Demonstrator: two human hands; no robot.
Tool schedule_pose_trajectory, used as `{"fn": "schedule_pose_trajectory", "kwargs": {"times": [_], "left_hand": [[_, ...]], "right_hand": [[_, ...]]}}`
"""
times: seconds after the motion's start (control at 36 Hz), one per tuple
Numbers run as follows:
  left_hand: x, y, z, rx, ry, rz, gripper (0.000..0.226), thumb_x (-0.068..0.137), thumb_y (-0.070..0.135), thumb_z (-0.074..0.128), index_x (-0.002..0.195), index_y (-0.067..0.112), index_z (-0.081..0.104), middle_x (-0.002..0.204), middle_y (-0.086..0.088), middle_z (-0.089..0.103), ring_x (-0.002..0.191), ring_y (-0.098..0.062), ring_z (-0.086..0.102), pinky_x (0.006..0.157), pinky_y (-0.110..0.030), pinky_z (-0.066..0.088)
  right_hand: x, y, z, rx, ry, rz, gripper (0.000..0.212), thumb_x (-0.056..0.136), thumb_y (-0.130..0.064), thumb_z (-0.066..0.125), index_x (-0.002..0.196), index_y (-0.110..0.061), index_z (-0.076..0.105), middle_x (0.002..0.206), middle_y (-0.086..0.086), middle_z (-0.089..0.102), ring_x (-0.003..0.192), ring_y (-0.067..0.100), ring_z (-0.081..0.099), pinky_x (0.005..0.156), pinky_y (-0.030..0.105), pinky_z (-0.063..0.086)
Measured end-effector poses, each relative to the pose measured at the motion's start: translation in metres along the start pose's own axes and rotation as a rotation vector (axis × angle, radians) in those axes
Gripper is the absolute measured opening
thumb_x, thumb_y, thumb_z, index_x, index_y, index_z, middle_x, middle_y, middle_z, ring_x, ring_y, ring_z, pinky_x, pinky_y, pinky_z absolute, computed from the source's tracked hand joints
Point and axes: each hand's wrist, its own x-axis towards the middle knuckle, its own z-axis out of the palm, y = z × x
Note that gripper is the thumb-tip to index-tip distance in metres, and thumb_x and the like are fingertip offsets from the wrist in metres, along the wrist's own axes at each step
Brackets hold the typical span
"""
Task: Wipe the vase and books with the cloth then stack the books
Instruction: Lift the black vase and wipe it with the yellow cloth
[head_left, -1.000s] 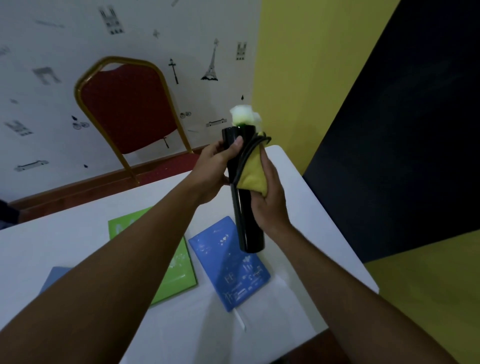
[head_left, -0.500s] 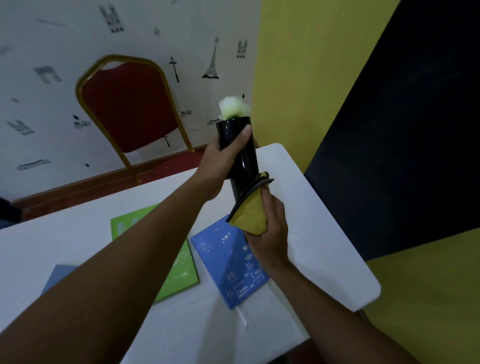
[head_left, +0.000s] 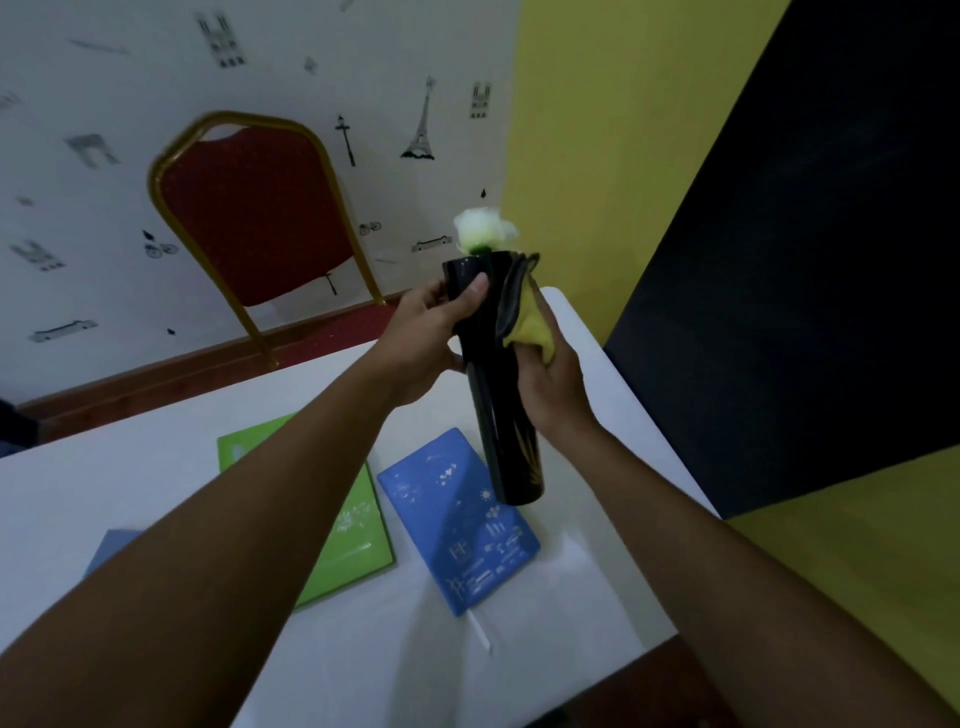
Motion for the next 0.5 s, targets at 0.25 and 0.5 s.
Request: {"fn": "schedule_pose_trajectory", "kwargs": {"times": [0.25,0.5], "left_hand": [[-0.002,-0.003,-0.016,-0.045,0.081,0.012,0.035,0.103,0.029,0.056,0.134,0.011,0.059,0.126,-0.014,0.067,0.116,-0.026,0.067,0.077,-0.051,0.062],[0.001,-0.003,0.002,-0.016,0.109,-0.026,0.040,0.098,0.052,0.056,0.128,0.025,0.059,0.125,0.003,0.069,0.113,-0.014,0.066,0.084,-0.044,0.059]], "right_hand": [[-0.082,0.048,0.009,0.008,-0.059,0.026,0.074,0.094,-0.010,0.060,0.155,-0.037,0.029,0.151,-0.019,0.045,0.134,-0.019,0.040,0.104,0.004,0.037],[-0.087,0.052,0.011,-0.144,0.145,-0.089,0.082,0.086,-0.042,0.074,0.154,-0.010,0.041,0.137,-0.012,0.056,0.126,-0.012,0.050,0.101,0.010,0.043]]}}
